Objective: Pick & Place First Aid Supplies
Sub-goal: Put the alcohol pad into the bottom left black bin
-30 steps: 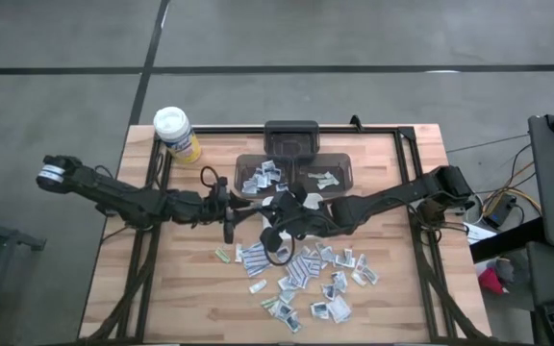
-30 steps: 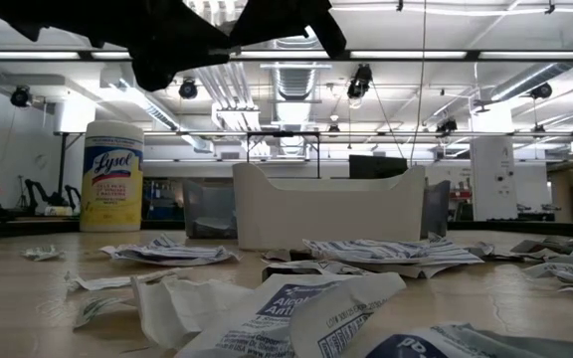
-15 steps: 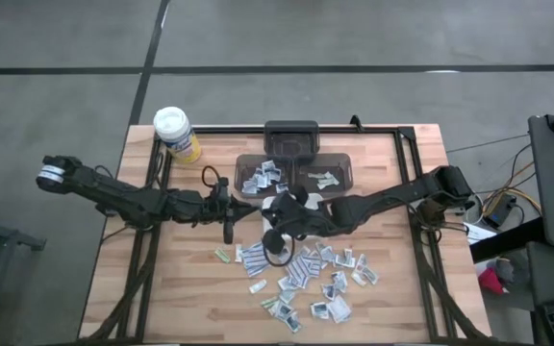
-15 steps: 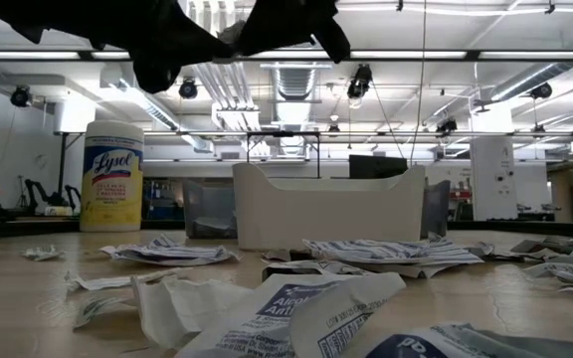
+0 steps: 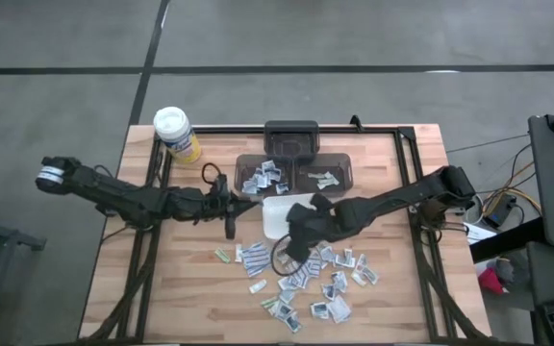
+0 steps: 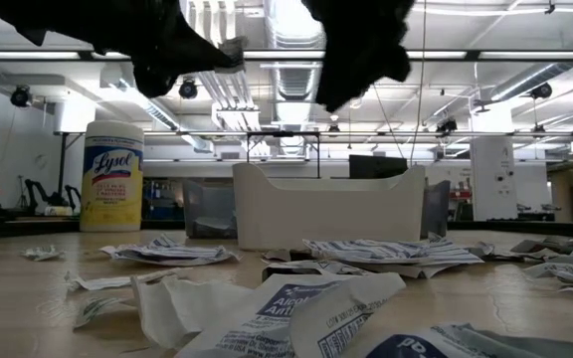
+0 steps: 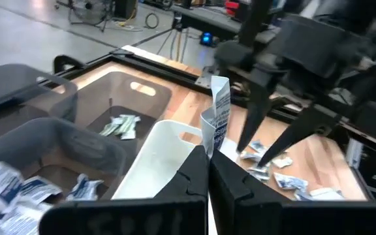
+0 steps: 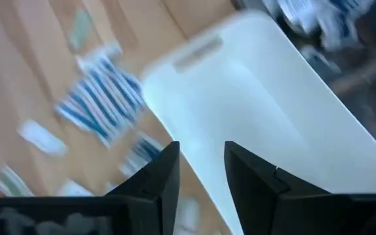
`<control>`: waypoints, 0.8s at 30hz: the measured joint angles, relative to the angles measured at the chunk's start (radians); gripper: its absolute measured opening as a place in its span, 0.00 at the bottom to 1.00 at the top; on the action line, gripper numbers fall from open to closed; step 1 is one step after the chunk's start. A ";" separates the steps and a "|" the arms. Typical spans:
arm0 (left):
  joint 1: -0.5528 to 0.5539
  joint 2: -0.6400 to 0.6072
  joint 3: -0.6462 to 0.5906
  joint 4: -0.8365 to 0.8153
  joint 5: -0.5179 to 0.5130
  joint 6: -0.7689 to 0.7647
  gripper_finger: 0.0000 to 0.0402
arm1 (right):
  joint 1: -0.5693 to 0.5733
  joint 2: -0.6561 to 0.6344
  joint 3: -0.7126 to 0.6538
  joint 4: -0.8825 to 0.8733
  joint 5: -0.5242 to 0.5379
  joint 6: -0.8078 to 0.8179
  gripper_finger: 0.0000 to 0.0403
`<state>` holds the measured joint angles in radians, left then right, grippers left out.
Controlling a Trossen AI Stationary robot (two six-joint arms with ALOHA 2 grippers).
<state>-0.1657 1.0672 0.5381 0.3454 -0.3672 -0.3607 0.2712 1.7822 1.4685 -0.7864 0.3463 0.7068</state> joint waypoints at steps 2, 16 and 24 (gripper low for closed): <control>0.019 0.000 0.001 -0.025 0.000 -0.022 0.00 | 0.019 -0.012 0.000 -0.057 0.003 -0.003 0.27; 0.198 0.100 0.205 -0.440 0.044 -0.051 0.00 | 0.193 -0.206 -0.042 -0.254 0.186 -0.010 0.11; 0.331 0.303 0.398 -0.665 0.173 0.006 0.00 | 0.259 -0.421 -0.179 -0.158 0.209 -0.013 0.07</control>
<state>0.1656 1.3698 0.9357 -0.3197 -0.1945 -0.3546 0.5303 1.3611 1.2895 -0.9440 0.5556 0.6935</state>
